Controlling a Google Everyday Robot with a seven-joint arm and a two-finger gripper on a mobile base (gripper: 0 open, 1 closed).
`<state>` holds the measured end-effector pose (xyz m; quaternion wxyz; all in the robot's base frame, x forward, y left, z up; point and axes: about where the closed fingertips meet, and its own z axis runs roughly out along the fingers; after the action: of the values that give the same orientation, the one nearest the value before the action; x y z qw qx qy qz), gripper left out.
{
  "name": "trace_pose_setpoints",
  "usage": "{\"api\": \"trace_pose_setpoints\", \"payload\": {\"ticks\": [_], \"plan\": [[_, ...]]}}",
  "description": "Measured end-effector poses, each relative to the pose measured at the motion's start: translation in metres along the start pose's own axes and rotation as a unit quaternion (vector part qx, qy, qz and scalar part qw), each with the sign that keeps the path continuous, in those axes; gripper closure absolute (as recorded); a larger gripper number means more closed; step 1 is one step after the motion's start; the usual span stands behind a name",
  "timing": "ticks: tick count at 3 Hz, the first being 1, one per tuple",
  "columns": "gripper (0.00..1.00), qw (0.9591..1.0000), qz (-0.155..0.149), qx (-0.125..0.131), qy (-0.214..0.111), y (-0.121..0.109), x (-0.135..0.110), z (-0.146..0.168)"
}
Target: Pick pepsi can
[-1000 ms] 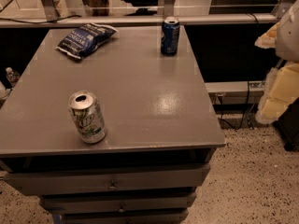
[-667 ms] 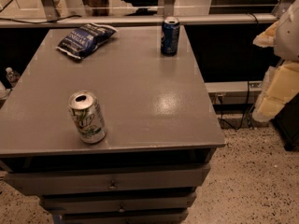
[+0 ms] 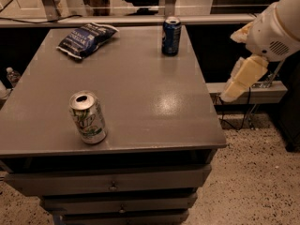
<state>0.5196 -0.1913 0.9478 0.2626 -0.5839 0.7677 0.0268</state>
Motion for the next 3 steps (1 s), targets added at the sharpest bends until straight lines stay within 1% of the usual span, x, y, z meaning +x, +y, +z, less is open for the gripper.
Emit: {"api": "trace_pose_setpoints", "payload": {"ticks": [1, 2, 3], "plan": [[0.00, 0.9970, 0.028, 0.008, -0.071, -0.045, -0.016, 0.039], [0.00, 0.9887, 0.066, 0.009, -0.134, -0.086, -0.029, 0.072], [0.00, 0.9747, 0.108, 0.007, -0.196, -0.130, -0.036, 0.102]]}}
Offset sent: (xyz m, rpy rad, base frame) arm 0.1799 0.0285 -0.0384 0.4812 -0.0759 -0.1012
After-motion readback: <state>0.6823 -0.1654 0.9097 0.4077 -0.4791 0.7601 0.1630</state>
